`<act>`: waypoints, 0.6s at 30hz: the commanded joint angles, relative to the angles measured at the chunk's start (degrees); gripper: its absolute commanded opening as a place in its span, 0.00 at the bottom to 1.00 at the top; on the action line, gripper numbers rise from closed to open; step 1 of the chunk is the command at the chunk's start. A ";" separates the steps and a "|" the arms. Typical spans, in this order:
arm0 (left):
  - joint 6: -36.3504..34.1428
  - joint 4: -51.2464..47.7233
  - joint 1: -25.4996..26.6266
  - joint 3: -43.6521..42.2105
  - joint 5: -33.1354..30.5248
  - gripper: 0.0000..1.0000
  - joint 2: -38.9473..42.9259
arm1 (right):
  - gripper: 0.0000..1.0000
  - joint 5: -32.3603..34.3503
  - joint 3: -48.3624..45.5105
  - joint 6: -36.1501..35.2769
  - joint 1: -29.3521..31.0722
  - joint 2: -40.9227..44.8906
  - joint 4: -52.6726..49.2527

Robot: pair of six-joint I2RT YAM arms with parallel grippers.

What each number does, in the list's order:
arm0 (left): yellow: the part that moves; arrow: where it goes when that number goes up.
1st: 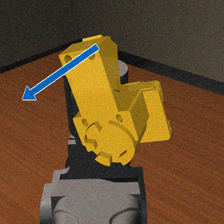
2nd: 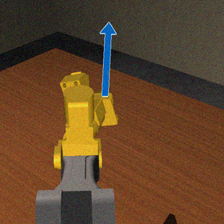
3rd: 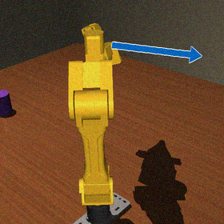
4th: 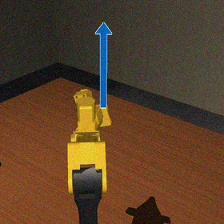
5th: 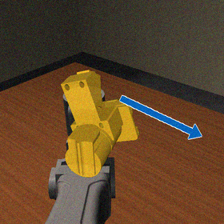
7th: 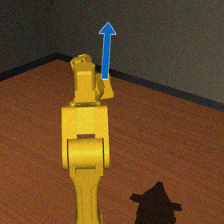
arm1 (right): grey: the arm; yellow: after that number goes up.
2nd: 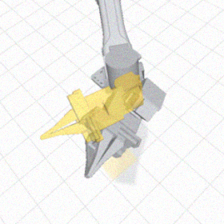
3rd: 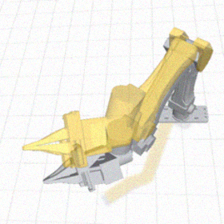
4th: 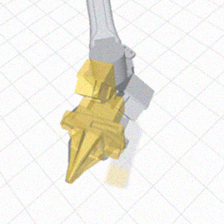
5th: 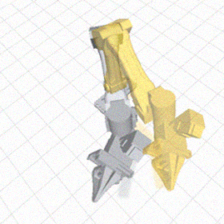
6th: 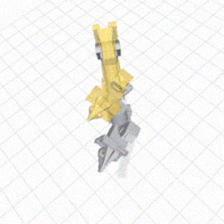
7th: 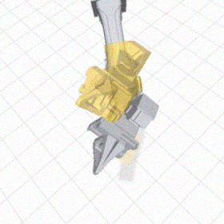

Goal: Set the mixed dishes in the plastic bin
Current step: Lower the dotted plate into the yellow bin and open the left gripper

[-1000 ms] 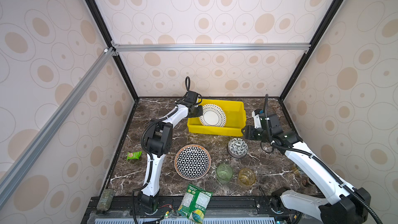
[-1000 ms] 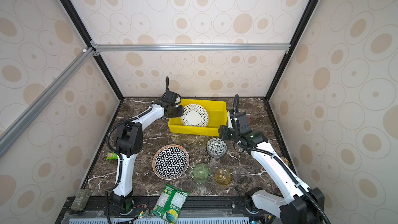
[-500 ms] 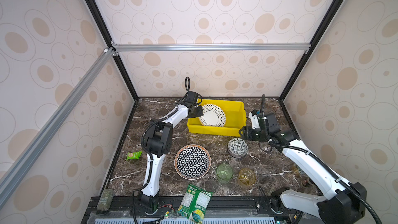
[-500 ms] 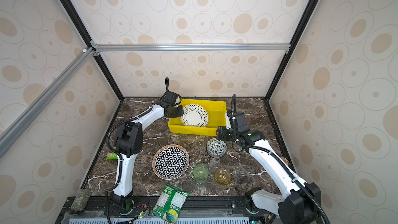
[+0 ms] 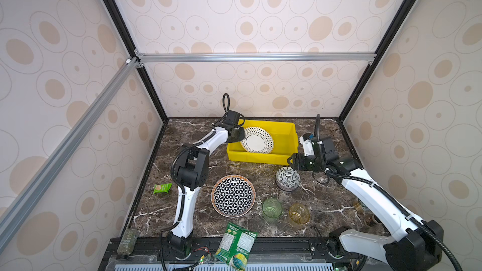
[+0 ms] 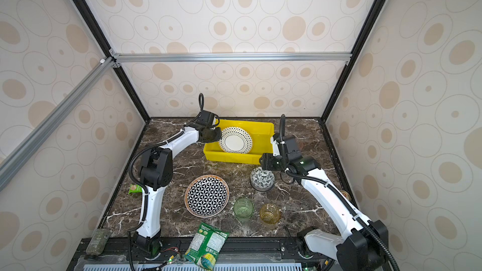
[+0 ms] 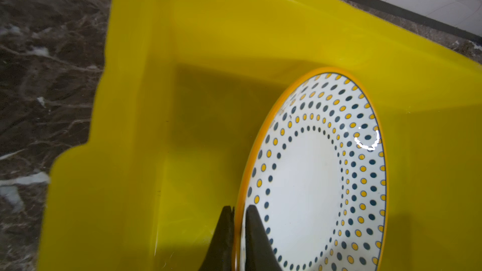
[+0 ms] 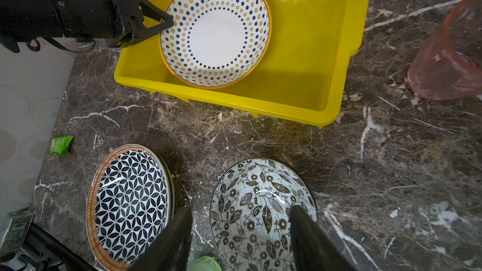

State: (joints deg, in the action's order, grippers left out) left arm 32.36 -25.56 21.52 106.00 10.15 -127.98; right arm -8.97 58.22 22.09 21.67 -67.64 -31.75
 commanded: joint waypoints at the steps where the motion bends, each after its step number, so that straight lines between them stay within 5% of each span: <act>1: 1.35 0.86 -0.16 -0.46 -0.14 0.13 0.14 | 0.62 -0.96 -0.79 0.70 -0.21 -0.43 -0.51; 18: -0.18 1.69 -0.07 -4.36 0.21 0.14 6.35 | 0.62 -2.51 -0.85 0.50 -0.22 -0.91 -1.04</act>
State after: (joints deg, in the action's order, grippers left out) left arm 33.01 -23.33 21.61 101.86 10.68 -125.95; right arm -10.68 57.63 22.26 21.67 -68.10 -31.90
